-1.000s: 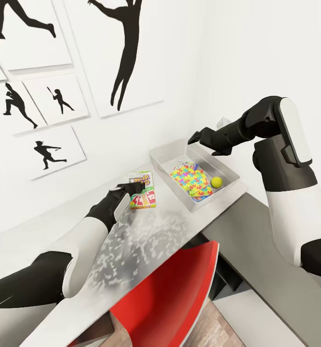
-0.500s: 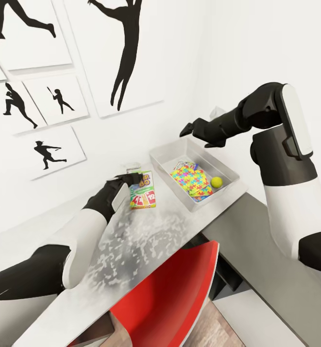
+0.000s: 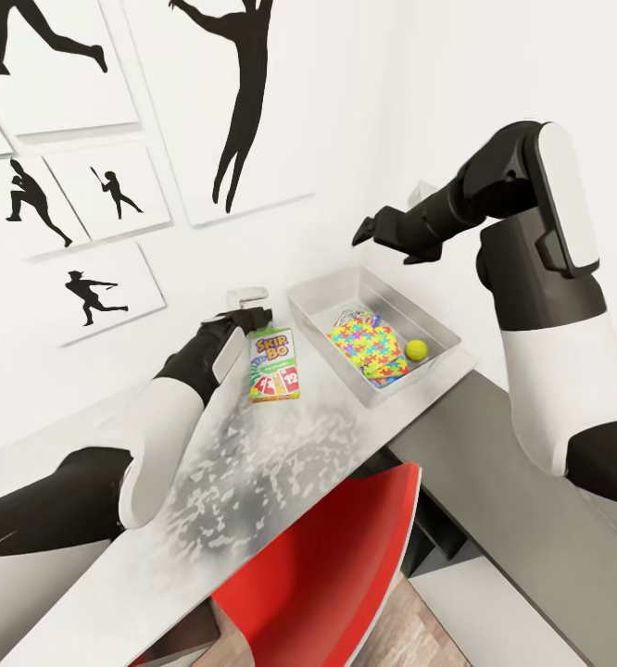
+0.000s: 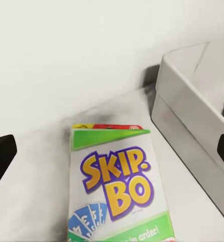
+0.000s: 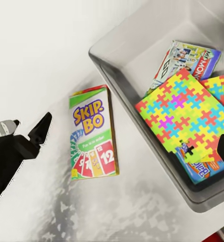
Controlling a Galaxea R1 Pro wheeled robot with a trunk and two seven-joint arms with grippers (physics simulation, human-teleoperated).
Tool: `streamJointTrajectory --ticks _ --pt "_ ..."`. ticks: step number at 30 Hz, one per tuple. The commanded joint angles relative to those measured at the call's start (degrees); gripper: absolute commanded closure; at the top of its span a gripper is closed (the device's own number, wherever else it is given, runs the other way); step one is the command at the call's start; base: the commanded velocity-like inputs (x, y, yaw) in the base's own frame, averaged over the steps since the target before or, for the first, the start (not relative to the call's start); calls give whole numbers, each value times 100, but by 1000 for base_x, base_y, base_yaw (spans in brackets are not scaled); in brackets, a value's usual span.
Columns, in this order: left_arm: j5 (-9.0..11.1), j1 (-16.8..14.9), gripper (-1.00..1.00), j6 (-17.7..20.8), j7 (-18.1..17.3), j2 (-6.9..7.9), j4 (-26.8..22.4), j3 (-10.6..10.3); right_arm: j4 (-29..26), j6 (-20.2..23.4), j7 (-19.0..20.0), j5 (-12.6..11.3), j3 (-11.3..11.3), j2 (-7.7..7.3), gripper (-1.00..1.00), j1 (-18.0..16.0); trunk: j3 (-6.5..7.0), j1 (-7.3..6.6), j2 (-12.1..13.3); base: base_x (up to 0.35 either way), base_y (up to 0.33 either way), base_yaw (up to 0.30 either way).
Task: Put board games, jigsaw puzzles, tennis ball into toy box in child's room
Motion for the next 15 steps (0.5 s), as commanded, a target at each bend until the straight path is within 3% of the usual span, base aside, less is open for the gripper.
streamJointTrajectory --ticks 1,8,15 --pt "60 -37 -100 26 29 -3 -9 4 32 58 -55 -38 1 -3 -100 -41 -10 3 -10 0 0 0" --pt "53 -77 -100 29 29 -3 -15 -3 257 48 -55 -33 3 27 -100 -266 -11 3 -10 0 0 0" --pt "46 -77 -100 29 29 -3 -19 -5 482 58 -55 -30 2 43 -100 -270 -46 3 -10 0 0 0"
